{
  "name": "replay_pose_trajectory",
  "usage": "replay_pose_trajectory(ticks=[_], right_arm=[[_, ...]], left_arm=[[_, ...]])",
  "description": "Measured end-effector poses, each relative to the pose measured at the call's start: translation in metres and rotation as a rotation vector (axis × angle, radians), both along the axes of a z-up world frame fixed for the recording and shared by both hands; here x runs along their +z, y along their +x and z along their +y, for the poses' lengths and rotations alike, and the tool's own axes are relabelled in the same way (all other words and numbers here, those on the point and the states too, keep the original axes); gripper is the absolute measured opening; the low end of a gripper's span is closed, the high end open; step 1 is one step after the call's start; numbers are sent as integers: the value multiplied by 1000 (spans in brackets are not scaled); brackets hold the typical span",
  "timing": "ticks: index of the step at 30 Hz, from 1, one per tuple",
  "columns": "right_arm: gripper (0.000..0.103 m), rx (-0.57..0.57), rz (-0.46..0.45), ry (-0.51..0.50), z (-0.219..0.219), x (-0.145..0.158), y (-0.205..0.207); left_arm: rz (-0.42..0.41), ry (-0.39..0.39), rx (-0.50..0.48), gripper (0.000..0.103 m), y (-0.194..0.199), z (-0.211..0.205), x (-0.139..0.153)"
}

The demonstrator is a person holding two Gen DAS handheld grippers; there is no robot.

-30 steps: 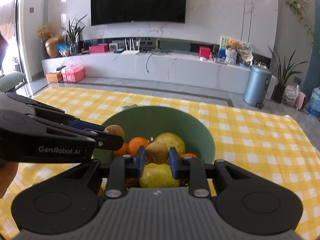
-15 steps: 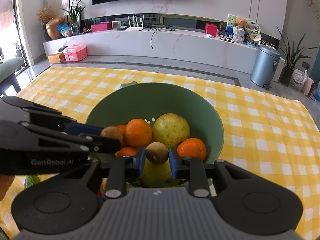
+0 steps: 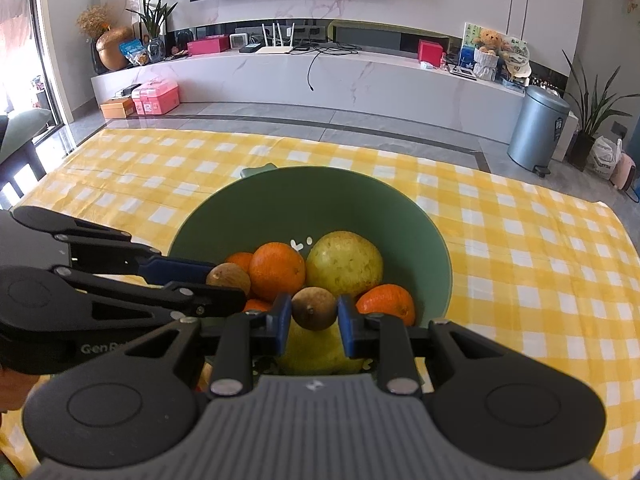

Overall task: Organize fruits
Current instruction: 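Lower both kiwis into the colander and open both tools, then withdraw both tools toward the remaining kiwis and red tomato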

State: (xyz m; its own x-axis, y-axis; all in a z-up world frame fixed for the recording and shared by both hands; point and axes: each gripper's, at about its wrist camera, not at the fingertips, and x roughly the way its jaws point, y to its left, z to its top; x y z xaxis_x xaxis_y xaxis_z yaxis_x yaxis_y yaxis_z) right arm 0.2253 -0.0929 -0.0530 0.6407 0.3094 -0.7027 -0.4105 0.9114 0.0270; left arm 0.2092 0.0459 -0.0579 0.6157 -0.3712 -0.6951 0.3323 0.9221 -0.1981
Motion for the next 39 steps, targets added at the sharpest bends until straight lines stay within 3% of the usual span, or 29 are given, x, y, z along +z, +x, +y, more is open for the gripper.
replay_pose_trajectory(ticks=[11,20,26,39], right_arm=[[21,-52,68,69,-14,4,11],[21,-61,207,245,-17,2,25],[22,-57,278,349,-7,-3,26],[26,-72,303,317,16,-17,32]], left_arm=[[33,-122,33,33,5,17,2],[5,-180,90,38,1,34,14],[-7,-160,141,38,-2,42,20],[11,-138,191,38,-8,60,15]])
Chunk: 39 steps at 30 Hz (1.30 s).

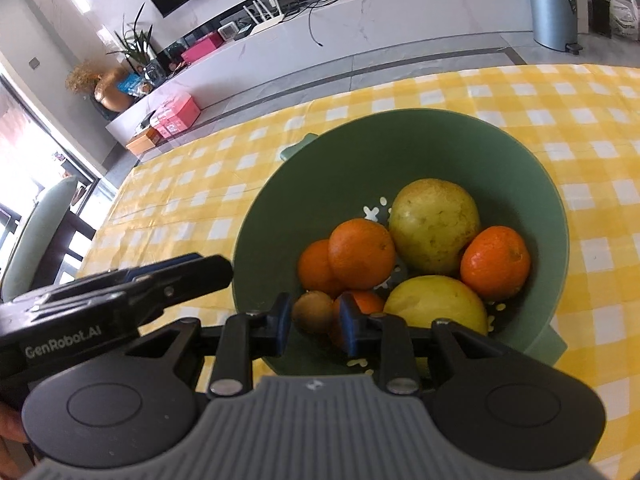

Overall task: Organize fruits
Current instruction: 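Withdraw both tools toward the remaining kiwis and red tomato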

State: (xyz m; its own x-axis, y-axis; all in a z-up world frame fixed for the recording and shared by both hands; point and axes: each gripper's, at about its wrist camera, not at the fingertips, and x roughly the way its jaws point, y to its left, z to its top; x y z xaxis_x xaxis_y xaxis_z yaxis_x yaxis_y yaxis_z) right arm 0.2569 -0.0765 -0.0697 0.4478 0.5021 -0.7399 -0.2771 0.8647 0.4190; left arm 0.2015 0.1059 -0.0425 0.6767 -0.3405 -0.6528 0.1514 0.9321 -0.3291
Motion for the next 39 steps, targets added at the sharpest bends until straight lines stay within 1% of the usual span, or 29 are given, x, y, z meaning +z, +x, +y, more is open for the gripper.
replay_pose_trajectory(ticks=[2,5,9,12,14,18,22,25,29,30,33,36,39], right_arm=[[27,-7,3,6,-2,0,-1],[33,-16,-10,4,-4,2,-5],[33,-31,-60,-14,-9,7,-19],[34,-56,-129,-28,-14,15,-37],[34,-71,-192,-43,-18,20,-52],[37,-101,-305,-81,-21,26,-84],[37,-145,-368,-117,-23,21,-114],[38,-166,-381,-133,-26,13,-129],[38,-168,-384,-135,-31,-5,-137],[41,-168,-385,-118,-33,-10,-137],[42,-180,-372,-120,-35,-21,-134],[42,-169,-348,-104,-34,-30,-129],[42,-152,-324,-66,-32,-35,-125]], left_arm=[[6,8,-2,38,-3,0,-1],[12,29,-14,38,-8,0,0],[12,61,-46,39,-18,-3,3],[4,94,-72,42,-27,-8,5],[-3,109,-92,42,-32,-12,6],[-14,124,-143,43,-41,-19,6],[-12,129,-172,43,-46,-23,-2],[-21,150,-169,43,-48,-27,-9],[-9,99,-162,43,-45,-25,-21],[-7,97,-155,43,-45,-24,-24],[-4,105,-154,43,-44,-24,-33],[0,108,-169,52,-41,-25,-39],[5,95,-167,53,-41,-25,-41]])
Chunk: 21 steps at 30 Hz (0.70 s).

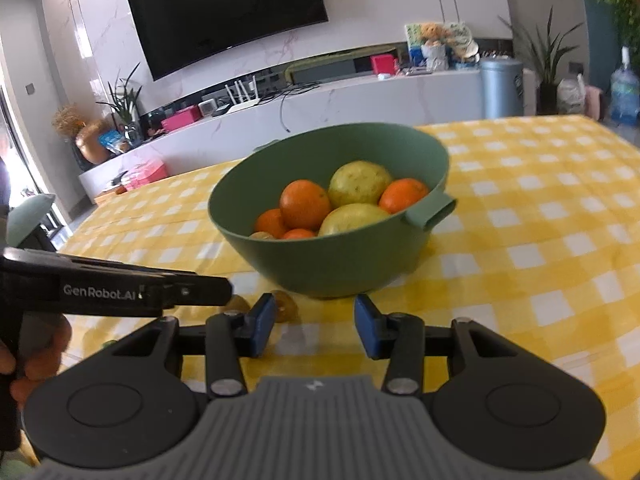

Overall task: Organize fruits
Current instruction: 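Withdraw both tools toward the remaining kiwis and red tomato, then grasp a kiwi with left tool while right tool grasps another kiwi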

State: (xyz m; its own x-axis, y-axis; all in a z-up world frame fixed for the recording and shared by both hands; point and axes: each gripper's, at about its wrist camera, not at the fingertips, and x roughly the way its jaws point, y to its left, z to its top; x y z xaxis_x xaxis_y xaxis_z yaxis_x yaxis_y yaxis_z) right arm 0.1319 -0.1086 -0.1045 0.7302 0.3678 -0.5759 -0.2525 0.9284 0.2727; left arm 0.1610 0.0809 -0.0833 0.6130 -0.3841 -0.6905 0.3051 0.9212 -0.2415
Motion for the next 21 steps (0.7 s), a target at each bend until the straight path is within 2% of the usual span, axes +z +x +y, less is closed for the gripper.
replay_pose_trajectory(ticks=[3,8,11,15,21], right_arm=[[41,14,16,29,2,-2,7],[41,17,44,65,1,-8,16],[36,17,63,92,-2,-12,20],[30,14,79,109,-5,-16,24],[30,25,92,133,-5,-21,27]], left_arm=[[8,31,-14,58,-1,-3,-2],[13,42,-73,55,-1,-10,-7],[9,37,-86,53,0,-12,-10],[20,42,-43,43,6,-8,-14],[57,-18,-6,43,13,2,-18]])
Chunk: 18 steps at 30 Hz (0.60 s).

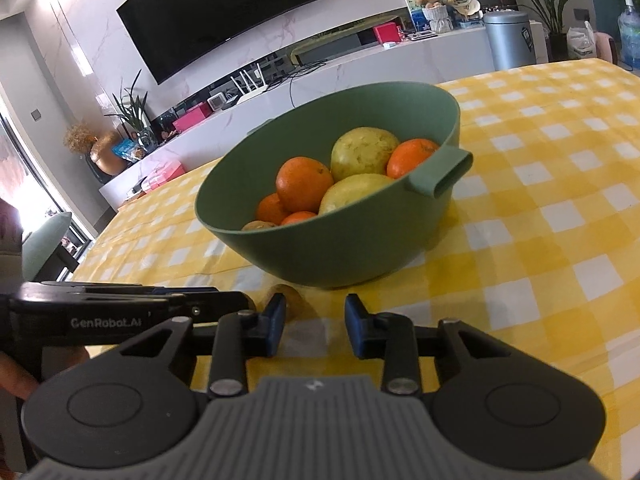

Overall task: Organize fruits
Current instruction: 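Grasp a kiwi with left tool while right tool grasps another kiwi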

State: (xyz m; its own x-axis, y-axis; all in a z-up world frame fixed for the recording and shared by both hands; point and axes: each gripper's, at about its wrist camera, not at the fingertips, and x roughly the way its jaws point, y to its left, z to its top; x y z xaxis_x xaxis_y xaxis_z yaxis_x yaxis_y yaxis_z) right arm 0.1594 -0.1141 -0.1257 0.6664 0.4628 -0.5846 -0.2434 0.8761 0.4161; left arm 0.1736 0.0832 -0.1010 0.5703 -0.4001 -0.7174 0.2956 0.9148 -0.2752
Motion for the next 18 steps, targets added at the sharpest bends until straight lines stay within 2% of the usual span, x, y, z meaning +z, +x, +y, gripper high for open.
replay_pose_trajectory(ticks=[5,11,12,13,18], right_arm=[[30,25,-5,15,7,0,5],[26,38,7,37,12,-4,14],[25,40,10,42,11,-6,15],[24,43,15,48,12,-7,16],[24,60,22,65,15,-9,18]], left_arm=[[46,-69,-11,42,3,4,-2],[99,-148,38,36,8,14,-8],[108,-161,47,34,9,16,-9],[115,-172,58,25,10,19,-9],[117,-191,105,26,11,29,-6]])
